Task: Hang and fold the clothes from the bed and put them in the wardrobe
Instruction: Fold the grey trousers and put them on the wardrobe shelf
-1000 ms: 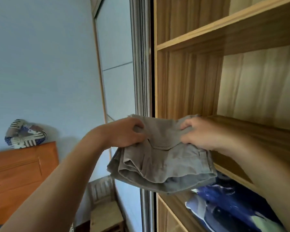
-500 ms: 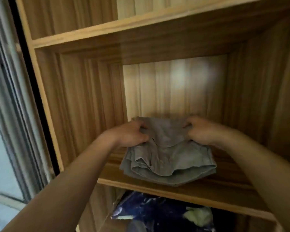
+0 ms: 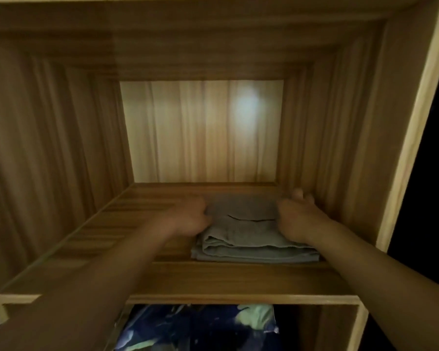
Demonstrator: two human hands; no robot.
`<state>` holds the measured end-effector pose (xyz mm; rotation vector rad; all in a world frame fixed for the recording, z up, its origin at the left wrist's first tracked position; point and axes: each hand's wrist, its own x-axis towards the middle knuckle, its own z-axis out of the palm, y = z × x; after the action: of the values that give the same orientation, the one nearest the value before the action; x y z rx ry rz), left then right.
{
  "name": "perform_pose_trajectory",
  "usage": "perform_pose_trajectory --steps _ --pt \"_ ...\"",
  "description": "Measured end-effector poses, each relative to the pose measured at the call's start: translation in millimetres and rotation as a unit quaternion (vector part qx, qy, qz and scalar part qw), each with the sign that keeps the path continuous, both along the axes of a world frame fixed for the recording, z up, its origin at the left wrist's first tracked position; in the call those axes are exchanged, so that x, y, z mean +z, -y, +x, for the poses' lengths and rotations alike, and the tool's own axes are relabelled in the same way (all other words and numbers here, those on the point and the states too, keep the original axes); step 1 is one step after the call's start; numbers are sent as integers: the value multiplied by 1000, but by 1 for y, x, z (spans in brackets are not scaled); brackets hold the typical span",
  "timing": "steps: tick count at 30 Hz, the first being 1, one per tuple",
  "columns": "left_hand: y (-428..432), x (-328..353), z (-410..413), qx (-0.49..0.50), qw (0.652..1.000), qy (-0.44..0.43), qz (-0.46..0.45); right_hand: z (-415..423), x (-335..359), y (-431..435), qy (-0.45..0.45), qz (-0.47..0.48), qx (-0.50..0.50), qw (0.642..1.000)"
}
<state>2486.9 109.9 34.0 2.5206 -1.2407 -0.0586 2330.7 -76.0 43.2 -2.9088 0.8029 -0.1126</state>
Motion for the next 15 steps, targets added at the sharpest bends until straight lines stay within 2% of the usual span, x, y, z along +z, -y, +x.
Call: perform_pose_trajectory --steps 2,4,6,8,15 --pt "-6 1 -11 -52 997 -32 46 -7 -1 -18 -35 53 54 996" --pt "-9 1 -28 -73 980 -98 156 -13 -1 -33 -114 88 98 985" --pt "-7 -8 -35 -71 969 -60 231 -9 -7 -32 -168 56 110 978" --pt "-1 -18 -31 -67 972 -16 225 0 -11 -25 -178 44 113 976" --pt "34 -30 14 -59 981 3 183 39 -15 0 -144 49 119 981"
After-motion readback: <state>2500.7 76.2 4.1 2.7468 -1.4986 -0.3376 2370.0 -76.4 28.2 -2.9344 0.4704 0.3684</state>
